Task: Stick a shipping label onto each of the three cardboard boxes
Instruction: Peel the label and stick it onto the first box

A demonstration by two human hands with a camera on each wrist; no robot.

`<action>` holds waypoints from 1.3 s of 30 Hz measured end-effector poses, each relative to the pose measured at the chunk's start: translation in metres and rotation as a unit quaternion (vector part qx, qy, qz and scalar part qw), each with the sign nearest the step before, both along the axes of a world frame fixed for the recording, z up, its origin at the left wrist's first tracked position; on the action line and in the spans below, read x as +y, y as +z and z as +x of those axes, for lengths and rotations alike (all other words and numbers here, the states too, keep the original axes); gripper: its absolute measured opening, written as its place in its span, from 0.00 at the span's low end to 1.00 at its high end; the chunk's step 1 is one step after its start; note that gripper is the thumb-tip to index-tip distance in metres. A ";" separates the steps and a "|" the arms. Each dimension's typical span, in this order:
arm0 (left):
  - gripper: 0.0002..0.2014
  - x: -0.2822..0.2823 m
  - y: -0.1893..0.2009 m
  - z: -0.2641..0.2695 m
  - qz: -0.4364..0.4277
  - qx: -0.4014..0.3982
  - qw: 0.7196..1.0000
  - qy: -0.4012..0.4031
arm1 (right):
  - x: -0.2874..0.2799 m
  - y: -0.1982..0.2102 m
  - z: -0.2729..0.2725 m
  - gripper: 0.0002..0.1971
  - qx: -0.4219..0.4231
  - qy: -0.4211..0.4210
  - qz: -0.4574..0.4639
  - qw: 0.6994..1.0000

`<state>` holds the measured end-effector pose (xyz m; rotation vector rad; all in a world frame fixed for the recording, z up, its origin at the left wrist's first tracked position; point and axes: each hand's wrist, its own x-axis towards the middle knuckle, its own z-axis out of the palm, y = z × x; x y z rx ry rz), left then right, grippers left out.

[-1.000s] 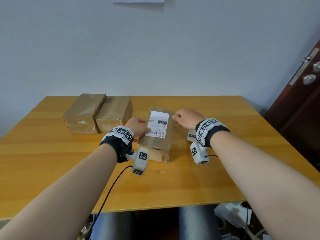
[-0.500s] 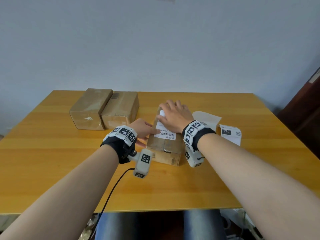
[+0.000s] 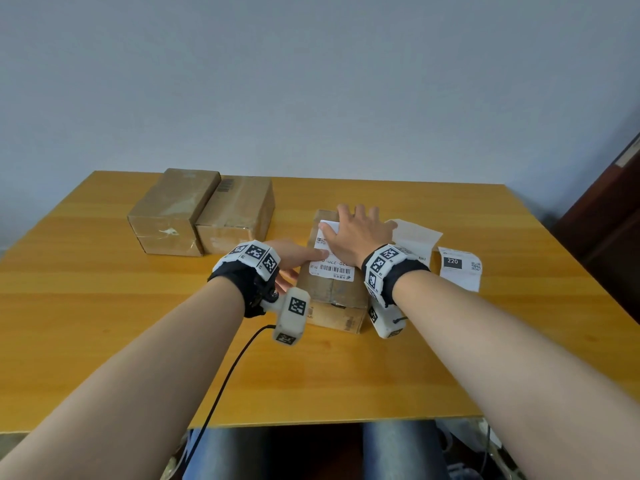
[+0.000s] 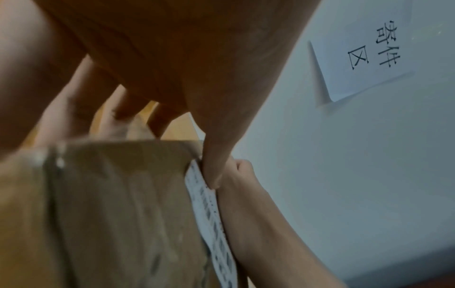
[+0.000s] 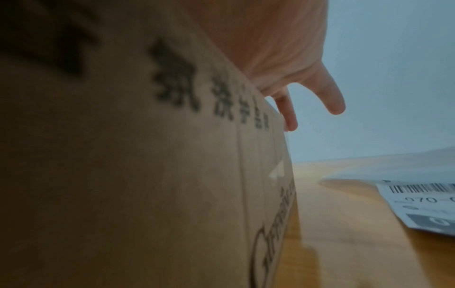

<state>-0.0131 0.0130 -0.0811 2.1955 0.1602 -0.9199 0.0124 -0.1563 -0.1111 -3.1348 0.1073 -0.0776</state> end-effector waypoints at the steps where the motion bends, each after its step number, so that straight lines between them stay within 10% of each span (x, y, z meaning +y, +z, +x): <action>1: 0.24 0.001 -0.001 0.001 -0.001 0.004 1.000 -0.001 | 0.000 0.000 0.001 0.37 0.004 -0.007 0.004 1.000; 39: 0.26 0.012 -0.011 0.030 0.011 0.003 0.999 -0.050 | -0.015 0.002 0.055 0.39 -0.011 0.018 -0.005 1.000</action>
